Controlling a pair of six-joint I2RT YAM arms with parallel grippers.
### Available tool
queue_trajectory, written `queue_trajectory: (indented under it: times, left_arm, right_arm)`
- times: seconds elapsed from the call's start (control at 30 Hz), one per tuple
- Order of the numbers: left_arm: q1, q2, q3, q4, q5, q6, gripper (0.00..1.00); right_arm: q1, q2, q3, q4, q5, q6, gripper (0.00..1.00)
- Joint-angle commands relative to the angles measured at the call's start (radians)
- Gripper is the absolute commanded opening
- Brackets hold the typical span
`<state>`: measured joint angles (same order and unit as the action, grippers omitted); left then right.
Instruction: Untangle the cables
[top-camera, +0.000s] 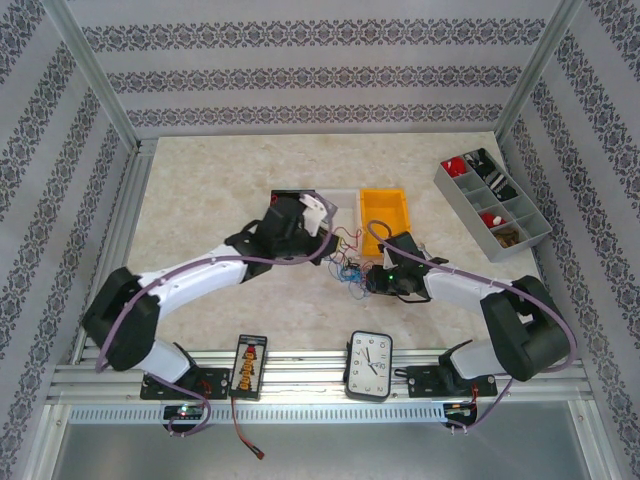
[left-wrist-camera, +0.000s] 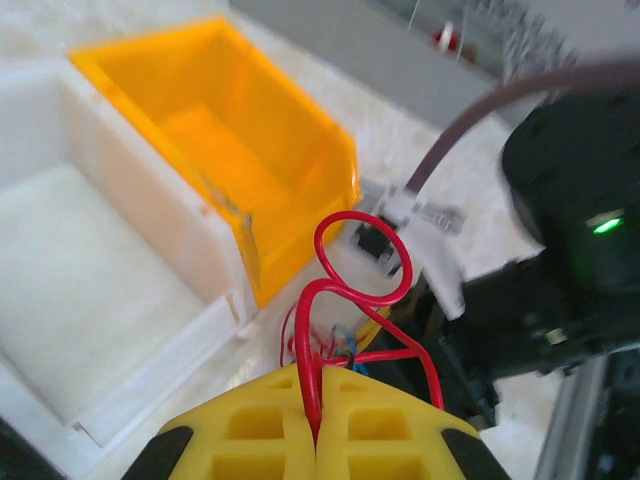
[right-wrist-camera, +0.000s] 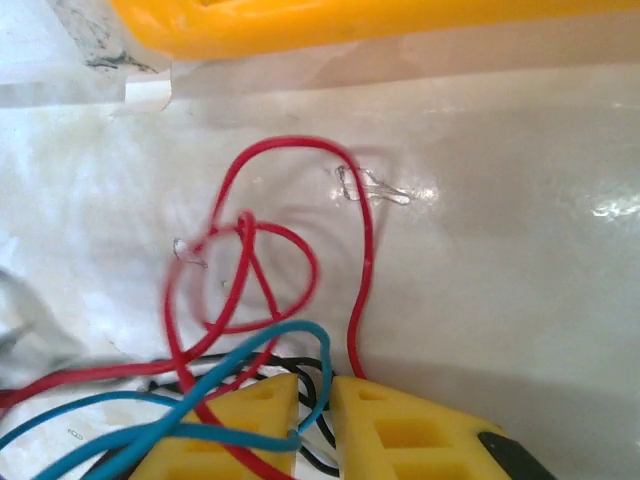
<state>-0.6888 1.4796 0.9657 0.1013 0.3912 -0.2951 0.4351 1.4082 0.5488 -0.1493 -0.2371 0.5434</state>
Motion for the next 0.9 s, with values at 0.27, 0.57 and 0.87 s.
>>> queue_trajectory:
  times: [0.27,0.57,0.87]
  left_arm:
    - [0.170,-0.218,-0.141,0.116,0.176,-0.134,0.11]
    - [0.182,-0.353,-0.146,-0.189,0.159,0.036,0.08]
    - [0.303,-0.564,-0.294,0.050,-0.109,-0.127,0.00]
  right_arm:
    - [-0.034,0.035,0.004,-0.047,0.046,0.036,0.20]
    - [-0.055,0.038,0.000,-0.045,0.047,0.050,0.20]
    - [-0.070,0.030,-0.004,-0.050,0.059,0.062,0.20]
